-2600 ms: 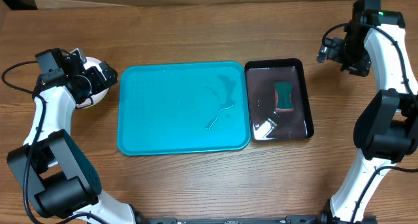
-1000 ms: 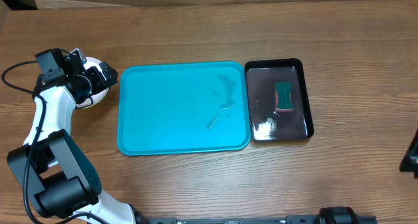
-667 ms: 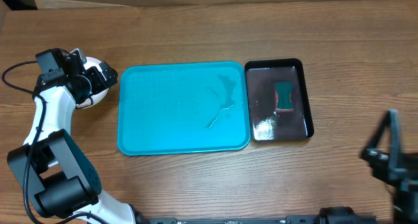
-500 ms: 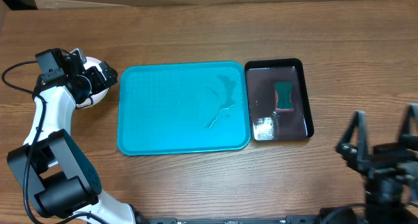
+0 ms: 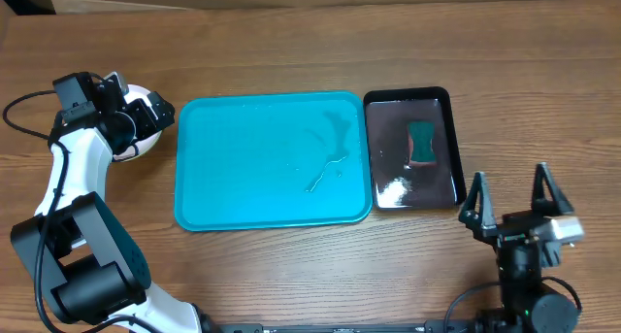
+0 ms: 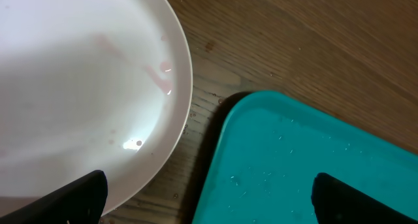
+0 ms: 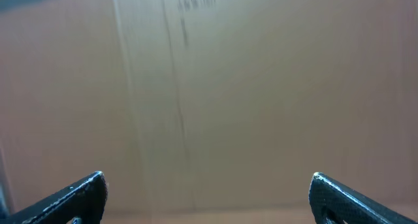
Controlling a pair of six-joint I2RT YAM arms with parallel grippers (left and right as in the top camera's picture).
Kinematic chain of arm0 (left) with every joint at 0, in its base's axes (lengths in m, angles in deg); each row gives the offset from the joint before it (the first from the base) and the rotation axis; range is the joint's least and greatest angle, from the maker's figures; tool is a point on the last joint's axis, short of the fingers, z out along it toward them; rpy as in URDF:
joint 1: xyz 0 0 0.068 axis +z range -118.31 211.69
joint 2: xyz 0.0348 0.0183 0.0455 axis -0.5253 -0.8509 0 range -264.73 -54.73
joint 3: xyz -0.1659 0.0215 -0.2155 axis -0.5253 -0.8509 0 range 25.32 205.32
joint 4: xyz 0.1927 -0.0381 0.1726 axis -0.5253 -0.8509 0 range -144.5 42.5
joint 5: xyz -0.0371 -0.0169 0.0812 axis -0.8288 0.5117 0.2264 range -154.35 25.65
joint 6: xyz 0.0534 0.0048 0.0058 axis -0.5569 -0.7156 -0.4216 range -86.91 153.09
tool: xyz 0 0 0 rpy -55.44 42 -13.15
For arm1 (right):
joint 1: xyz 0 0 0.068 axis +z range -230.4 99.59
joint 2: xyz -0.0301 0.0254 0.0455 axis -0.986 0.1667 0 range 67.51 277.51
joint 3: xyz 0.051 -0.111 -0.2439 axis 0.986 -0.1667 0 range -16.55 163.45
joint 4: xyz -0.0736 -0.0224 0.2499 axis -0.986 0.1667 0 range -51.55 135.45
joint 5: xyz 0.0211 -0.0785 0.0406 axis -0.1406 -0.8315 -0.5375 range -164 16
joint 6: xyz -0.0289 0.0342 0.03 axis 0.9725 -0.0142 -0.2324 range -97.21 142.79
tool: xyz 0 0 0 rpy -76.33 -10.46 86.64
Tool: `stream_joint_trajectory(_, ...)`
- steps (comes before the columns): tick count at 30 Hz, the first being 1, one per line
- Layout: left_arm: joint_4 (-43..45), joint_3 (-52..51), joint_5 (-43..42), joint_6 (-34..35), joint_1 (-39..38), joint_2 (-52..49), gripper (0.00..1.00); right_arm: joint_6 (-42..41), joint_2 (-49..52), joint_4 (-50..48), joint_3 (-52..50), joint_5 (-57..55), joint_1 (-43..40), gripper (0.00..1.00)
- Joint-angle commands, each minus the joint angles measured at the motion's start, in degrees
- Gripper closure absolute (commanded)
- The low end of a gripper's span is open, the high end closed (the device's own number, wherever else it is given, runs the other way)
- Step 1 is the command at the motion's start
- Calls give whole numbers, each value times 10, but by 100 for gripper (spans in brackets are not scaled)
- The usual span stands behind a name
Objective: Clean dirty plates on tray and stack at the side
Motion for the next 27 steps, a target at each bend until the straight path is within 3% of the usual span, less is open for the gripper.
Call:
stream_joint_trajectory(1, 0, -2, -8, -13, -2, 4, 0, -12, -7, 32, -9, 12, -5, 0)
stream_joint_trajectory(8, 0, -2, -8, -13, -2, 4, 0, -8, -7, 225, -9, 11, -5, 0)
stream_joint_trajectory(16, 0, -2, -8, -13, -2, 4, 0, 80, -7, 217, -9, 16, -5, 0)
stream_joint_trajectory(27, 0, -2, -8, -13, -2, 4, 0, 80, -7, 217, -9, 16, -5, 0)
